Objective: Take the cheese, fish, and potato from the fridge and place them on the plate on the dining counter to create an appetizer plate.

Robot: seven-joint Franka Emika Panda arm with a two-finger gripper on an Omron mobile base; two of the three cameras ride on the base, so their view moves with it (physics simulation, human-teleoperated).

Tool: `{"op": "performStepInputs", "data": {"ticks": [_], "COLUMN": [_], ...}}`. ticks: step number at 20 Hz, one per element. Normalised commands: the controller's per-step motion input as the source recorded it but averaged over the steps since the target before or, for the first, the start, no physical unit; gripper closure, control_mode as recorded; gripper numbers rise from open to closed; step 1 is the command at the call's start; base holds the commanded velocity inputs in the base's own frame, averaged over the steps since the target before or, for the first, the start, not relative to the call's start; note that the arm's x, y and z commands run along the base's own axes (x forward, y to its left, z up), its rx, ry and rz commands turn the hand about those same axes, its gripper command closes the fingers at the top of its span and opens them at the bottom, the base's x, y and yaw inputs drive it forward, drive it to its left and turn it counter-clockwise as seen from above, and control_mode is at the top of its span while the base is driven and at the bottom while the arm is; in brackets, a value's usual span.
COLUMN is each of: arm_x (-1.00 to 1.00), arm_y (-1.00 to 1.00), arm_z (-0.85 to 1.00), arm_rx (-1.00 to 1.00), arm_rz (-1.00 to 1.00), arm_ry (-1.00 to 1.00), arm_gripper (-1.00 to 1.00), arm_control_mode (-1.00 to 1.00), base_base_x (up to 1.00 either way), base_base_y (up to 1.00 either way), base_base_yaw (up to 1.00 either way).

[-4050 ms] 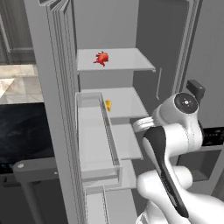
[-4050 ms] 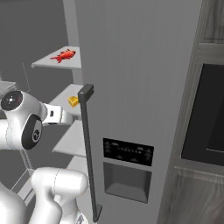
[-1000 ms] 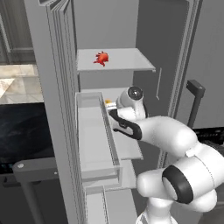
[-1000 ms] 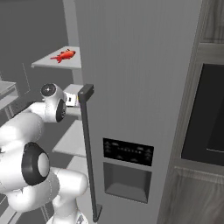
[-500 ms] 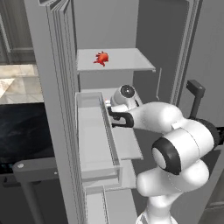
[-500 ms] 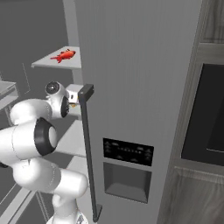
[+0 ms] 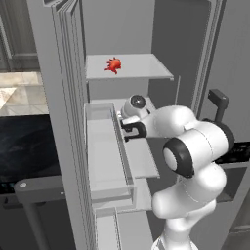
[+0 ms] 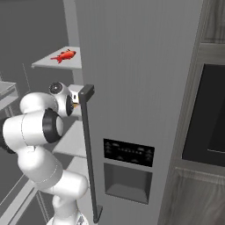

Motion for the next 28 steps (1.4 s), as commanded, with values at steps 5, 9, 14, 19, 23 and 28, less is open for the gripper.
{"op": "performStepInputs", "data": {"ticks": [5,9,14,19,23,28], "arm_x": [0.13,0.32,0.6,0.45,0.21,0.13], "arm_y": [0.03,0.06,0.13,0.2,0.31,0.28], "arm_z": [-0.32,-0.22,-0.09,-0.15,-0.36,-0.44], "arm_rx": [0.0,0.0,0.0,0.0,0.0,0.0], "arm_rz": [-0.06,-0.06,-0.07,-0.07,-0.07,-0.05], "arm_ry": [0.0,0.0,0.0,0.01,0.03,0.05], "arm_gripper": [-1.0,-1.0,-1.0,-1.0,-1.0,1.0], "arm_control_mode": [-1.0,-1.0,-1.0,-1.0,-1.0,-1.0], "base_base_x": [0.0,0.0,0.0,0.0,0.0,0.0], "base_base_y": [0.0,0.0,0.0,0.0,0.0,0.0], "base_base_yaw": [0.0,0.0,0.0,0.0,0.0,0.0]}}
